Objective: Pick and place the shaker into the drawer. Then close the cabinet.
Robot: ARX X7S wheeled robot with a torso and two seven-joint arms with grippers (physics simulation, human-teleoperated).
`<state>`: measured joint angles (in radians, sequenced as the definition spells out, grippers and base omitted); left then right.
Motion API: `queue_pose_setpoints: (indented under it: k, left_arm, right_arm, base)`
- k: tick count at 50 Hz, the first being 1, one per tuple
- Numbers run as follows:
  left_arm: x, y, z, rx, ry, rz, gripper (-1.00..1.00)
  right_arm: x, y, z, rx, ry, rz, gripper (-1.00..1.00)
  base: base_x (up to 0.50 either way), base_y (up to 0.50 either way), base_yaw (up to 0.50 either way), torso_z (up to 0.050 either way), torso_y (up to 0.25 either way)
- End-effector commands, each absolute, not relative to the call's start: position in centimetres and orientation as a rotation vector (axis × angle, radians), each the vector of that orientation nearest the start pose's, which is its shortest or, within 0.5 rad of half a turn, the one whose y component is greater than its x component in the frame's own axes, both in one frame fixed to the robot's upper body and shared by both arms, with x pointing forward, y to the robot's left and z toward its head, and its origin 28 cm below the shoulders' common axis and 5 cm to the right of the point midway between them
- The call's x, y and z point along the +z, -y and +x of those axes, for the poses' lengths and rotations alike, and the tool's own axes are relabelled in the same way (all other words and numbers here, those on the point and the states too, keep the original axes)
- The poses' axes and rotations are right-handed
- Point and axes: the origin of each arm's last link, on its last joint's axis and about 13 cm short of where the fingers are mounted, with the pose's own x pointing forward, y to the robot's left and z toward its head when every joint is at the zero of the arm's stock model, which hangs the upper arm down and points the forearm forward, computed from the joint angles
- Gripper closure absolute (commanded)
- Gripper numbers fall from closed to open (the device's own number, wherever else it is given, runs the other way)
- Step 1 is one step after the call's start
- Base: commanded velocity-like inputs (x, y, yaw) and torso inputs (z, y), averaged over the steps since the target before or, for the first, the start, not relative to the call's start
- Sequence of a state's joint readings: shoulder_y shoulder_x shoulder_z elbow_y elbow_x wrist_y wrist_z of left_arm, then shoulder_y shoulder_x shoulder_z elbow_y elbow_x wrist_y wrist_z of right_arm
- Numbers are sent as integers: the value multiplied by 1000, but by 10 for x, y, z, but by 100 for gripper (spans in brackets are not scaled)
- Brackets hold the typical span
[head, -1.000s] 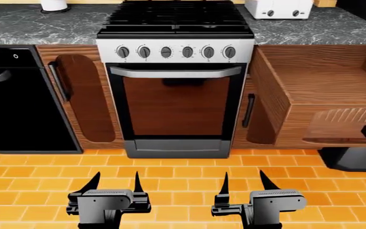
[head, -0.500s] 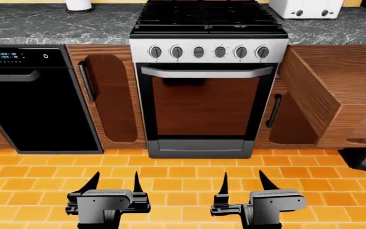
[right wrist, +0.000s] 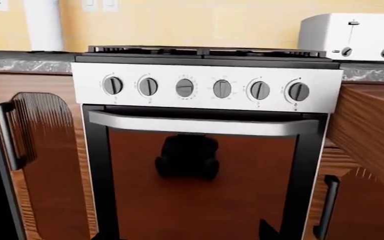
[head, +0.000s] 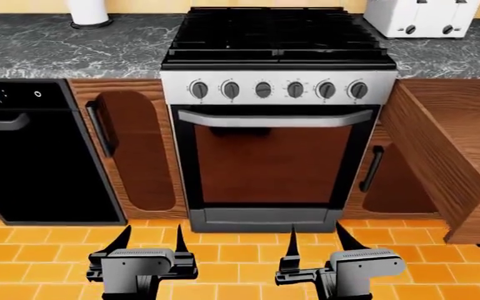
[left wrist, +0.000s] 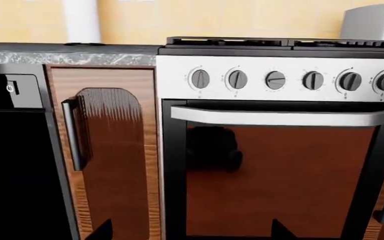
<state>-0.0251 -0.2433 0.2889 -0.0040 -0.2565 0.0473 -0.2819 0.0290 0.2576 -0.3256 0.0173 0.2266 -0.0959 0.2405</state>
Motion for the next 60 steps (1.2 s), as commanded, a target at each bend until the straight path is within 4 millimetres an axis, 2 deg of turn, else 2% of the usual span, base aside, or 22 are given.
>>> queue_pose_setpoints:
  k: [1, 6, 43, 60]
  left_arm:
    - [13, -206, 208, 3, -5, -15, -100]
    - [13, -206, 208, 3, -6, -15, -100]
    - [13, -206, 208, 2, -9, -15, -100]
    - [13, -206, 208, 1, -9, -15, -100]
  right_arm:
    - [13, 95, 207, 77, 33, -16, -100]
    - [12, 95, 208, 61, 21, -40, -100]
    - [11, 94, 209, 50, 11, -63, -100]
    - [10, 95, 210, 37, -8, -58, -100]
  base:
    - [500, 1, 0, 0, 0]
    - [480, 100, 0, 0, 0]
    - [230, 500, 0, 0, 0]
    - [45, 500, 0, 0, 0]
